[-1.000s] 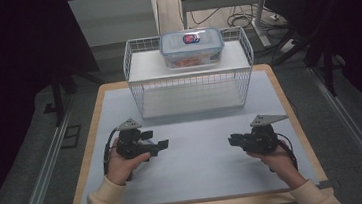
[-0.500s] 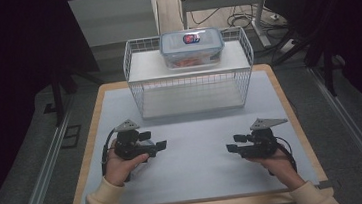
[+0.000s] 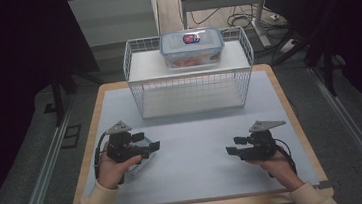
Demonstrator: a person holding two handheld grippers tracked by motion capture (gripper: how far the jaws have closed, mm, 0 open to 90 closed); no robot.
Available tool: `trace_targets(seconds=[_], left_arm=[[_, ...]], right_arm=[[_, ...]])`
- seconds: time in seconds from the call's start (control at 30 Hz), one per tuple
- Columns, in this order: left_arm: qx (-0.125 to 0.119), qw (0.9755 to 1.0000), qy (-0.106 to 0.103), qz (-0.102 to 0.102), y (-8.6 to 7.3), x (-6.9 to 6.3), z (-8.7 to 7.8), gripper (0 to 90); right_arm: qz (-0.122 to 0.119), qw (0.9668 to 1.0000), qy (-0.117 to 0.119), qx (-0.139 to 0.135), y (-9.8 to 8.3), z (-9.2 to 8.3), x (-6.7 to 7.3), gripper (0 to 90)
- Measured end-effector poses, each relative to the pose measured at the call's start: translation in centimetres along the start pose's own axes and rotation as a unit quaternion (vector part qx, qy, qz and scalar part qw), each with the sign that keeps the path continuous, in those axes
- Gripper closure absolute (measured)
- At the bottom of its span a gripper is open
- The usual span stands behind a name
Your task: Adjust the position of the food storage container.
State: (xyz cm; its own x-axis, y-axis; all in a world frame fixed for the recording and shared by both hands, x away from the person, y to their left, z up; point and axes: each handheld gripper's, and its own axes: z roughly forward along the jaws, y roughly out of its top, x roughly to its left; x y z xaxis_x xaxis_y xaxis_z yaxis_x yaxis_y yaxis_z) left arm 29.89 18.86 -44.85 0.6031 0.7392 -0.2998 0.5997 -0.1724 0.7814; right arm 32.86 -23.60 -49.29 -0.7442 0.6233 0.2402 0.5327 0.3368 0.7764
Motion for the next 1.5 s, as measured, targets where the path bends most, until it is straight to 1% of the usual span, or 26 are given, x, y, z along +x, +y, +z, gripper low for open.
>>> trace_targets(seconds=[0.2,0.23,0.3,0.4,0.47,0.57,0.63,0.7,0.73,0.77,0.87,0.93,1.03,1.07,1.1,1.17,1.23,1.33,1.4,1.43,1.5], left_arm=[[-0.001,1.0,0.009,0.0,-0.5,0.5,-1.0,22.2],[0.0,0.9999,0.012,0.002,-0.6,0.7,-1.1,22.2],[0.001,0.9997,0.024,0.003,-0.8,1.0,-1.4,23.0],[0.012,0.9992,0.035,0.013,-1.0,1.5,-1.8,26.4],[0.01,0.9987,0.047,0.016,-0.9,1.8,-2.1,27.8],[0.004,0.9988,0.047,0.013,-0.9,2.2,-2.6,31.4],[0.005,0.9983,0.057,0.009,-1.0,2.6,-2.8,37.3],[0.007,0.998,0.062,0.001,-1.2,3.0,-2.9,43.9],[0.009,0.998,0.063,0.0,-1.2,3.2,-2.9,51.3],[0.011,0.9981,0.061,-0.001,-1.3,3.3,-2.9,51.3],[0.015,0.9979,0.063,-0.001,-1.4,3.5,-2.9,62.6],[0.018,0.9981,0.059,-0.001,-1.4,3.6,-2.9,70.7],[0.024,0.9983,0.054,-0.006,-1.6,3.8,-3.0,80.2],[0.024,0.9983,0.052,-0.007,-1.7,3.8,-3.0,81.5],[0.025,0.9983,0.052,-0.01,-1.9,3.8,-3.2,82.8],[0.024,0.9989,0.038,-0.013,-2.3,3.5,-3.5,85.0],[0.03,0.9991,0.031,-0.007,-2.8,2.8,-3.5,86.6],[0.05,0.9985,0.021,0.006,-3.9,1.6,-3.0,88.5],[0.064,0.9977,0.019,0.012,-4.8,0.9,-2.5,88.9],[0.071,0.9971,0.021,0.014,-5.3,0.7,-2.3,89.2],[0.084,0.9961,0.026,0.012,-6.3,0.5,-1.9,89.4]], right_arm=[[0.005,1.0,-0.002,-0.002,-0.2,-0.2,0.0,41.5],[0.005,1.0,-0.002,-0.002,-0.2,-0.2,0.0,41.5],[0.005,1.0,-0.003,-0.001,-0.3,-0.3,0.0,41.4],[0.009,0.9999,-0.004,-0.002,-0.3,-0.3,0.0,41.0],[0.009,1.0,-0.003,0.0,-0.3,-0.2,-0.1,40.6],[0.009,0.9999,-0.002,0.005,-0.4,-0.1,-0.1,40.2],[0.009,0.9999,-0.002,0.007,-0.4,0.0,-0.1,39.9],[0.009,0.9999,-0.002,0.008,-0.4,0.1,-0.1,39.8],[0.008,0.9999,-0.002,0.007,-0.4,0.1,-0.1,39.7],[0.008,0.9999,-0.002,0.007,-0.4,0.1,-0.1,39.7],[0.008,0.9999,-0.002,0.008,-0.4,0.1,-0.1,39.6],[0.009,0.9999,-0.002,0.009,-0.5,0.0,-0.1,39.6],[0.01,0.9999,-0.002,0.008,-0.5,0.0,-0.2,39.6],[0.01,0.9999,-0.002,0.009,-0.5,0.0,-0.2,39.6],[0.01,0.9999,-0.002,0.009,-0.5,0.0,-0.2,39.6],[0.01,0.9999,-0.002,0.007,-0.5,0.0,-0.3,39.6],[0.012,0.9999,-0.003,0.009,-0.5,0.0,-0.4,39.6],[0.01,0.9999,-0.002,0.009,-0.6,0.1,-0.4,39.6],[0.009,0.9999,-0.002,0.008,-0.6,0.1,-0.4,39.5],[0.01,0.9999,-0.001,0.008,-0.5,0.0,-0.3,39.6],[0.012,0.9999,-0.001,0.007,-0.5,0.0,-0.3,39.6]])
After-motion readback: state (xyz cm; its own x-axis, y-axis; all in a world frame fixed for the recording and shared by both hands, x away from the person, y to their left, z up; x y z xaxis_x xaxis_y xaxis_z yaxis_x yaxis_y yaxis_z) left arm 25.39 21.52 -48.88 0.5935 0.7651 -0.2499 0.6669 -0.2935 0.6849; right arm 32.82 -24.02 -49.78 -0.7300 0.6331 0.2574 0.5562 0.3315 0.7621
